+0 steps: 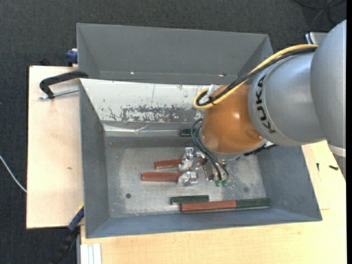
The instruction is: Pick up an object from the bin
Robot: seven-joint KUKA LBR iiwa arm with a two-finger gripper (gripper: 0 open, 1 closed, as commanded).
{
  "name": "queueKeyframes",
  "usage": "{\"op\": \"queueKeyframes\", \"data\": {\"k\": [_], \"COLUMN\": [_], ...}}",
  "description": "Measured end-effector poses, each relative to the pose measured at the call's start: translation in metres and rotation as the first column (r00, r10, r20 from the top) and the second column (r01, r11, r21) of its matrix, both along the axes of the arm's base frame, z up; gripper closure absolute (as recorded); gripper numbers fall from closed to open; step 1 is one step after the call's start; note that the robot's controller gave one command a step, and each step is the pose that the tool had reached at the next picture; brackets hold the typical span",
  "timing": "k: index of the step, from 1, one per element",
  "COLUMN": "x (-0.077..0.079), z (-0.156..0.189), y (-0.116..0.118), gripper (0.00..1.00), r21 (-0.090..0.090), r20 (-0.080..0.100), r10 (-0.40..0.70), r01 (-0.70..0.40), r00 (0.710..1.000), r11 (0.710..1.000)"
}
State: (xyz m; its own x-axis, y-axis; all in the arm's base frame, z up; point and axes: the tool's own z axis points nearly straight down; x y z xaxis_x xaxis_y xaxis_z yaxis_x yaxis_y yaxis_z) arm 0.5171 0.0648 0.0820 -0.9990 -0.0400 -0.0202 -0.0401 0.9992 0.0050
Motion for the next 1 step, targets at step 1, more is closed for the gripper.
{"op": "queueKeyframes", "data": {"k": [1], "x": [-0.0043], "z": [0.0142], "y": [-0.0008], "gripper": [1.0], "r21": [-0.004], "r20": [-0.019], "r10": [0.0], "r01": [0.0], "r00": [1.0], "r11": [1.0]}}
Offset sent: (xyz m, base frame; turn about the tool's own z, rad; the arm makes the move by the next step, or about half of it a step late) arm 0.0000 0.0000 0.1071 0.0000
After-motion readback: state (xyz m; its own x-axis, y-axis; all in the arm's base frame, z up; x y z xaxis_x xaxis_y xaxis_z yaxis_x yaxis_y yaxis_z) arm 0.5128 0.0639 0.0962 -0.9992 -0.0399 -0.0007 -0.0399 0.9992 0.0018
